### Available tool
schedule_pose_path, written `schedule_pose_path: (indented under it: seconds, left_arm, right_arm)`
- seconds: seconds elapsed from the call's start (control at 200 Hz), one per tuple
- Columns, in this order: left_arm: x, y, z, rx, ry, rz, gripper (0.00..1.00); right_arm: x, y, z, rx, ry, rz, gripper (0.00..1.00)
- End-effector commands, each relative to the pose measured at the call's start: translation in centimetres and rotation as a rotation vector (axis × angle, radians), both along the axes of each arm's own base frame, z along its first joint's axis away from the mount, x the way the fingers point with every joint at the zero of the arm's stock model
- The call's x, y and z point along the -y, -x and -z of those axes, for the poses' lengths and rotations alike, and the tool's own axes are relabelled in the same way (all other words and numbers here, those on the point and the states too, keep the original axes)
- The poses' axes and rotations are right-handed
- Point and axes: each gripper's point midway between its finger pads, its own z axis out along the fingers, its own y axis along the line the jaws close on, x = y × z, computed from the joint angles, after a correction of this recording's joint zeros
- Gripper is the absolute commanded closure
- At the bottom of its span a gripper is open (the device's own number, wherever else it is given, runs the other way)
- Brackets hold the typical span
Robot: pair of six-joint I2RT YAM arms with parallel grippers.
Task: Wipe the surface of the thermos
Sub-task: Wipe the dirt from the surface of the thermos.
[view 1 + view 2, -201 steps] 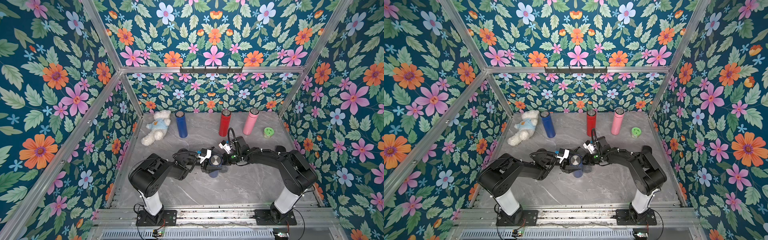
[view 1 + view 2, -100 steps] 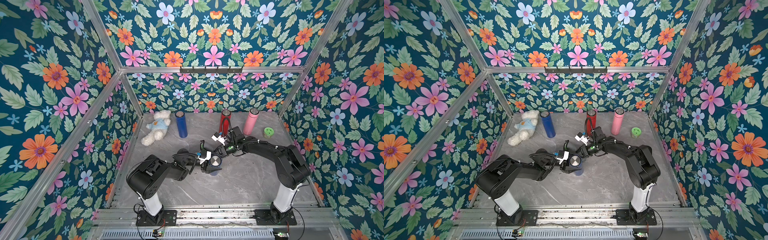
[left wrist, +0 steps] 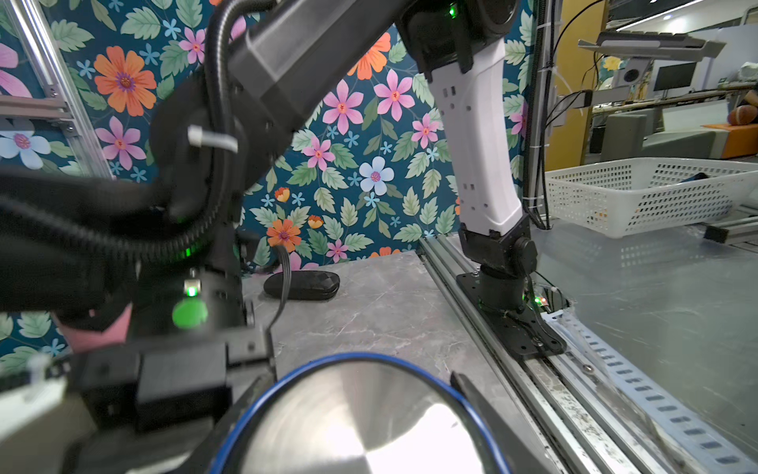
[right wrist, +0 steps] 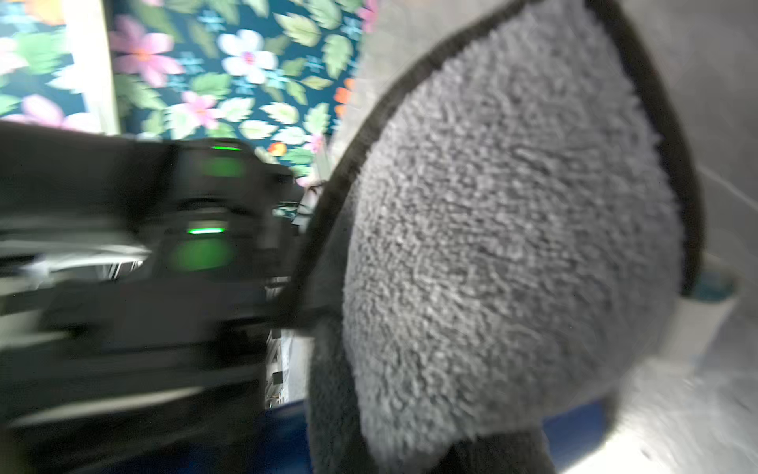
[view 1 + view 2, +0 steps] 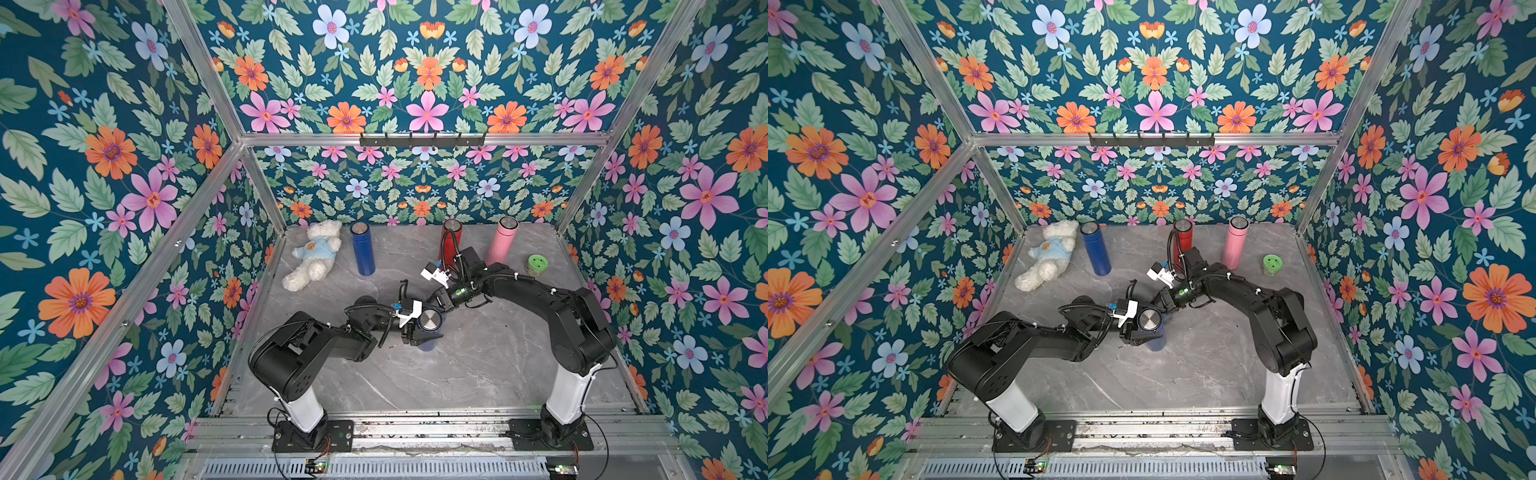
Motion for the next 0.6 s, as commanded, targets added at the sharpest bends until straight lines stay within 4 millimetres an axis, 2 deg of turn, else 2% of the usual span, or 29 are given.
schedule_pose_path:
  seconds: [0.0, 0.055, 0.145, 0.32, 0.435, 0.52, 0.595]
  left_arm:
    - [-0.1, -1.0, -0.1, 0.062, 0.014, -0.062, 1.0]
    - [-0.1, -1.0, 0.0, 0.06, 0.013, -0.062, 1.0]
    - [-0.1, -1.0, 0.0, 0.058, 0.011, -0.064, 1.0]
    - [-0.2, -1.5, 0.4, 0.045, 0.003, -0.082, 1.0]
    - [-0.4, -2.3, 0.5, 0.017, 0.002, -0.119, 1.0]
    - [-0.6, -3.1, 0.3, -0.011, 0.008, -0.159, 1.0]
    - [-0.8, -3.7, 0.1, -0.04, 0.01, -0.195, 1.0]
  right_arm:
    - [0.4, 3.1, -3.0, -0.103, -0.089, -0.101, 1.0]
    - [0.3, 3.2, -3.3, -0.111, -0.105, -0.115, 1.0]
    - [0.1, 2.8, -1.6, -0.143, -0.089, -0.116, 1.0]
    - [0.3, 1.7, 6.4, -0.222, 0.08, -0.069, 1.0]
    - [1.3, 1.1, 10.9, -0.221, 0.231, -0.012, 1.0]
    - [2.3, 0.5, 12.5, -0.195, 0.335, 0.038, 1.0]
    - [3.3, -0.1, 12.5, -0.14, 0.414, 0.086, 1.0]
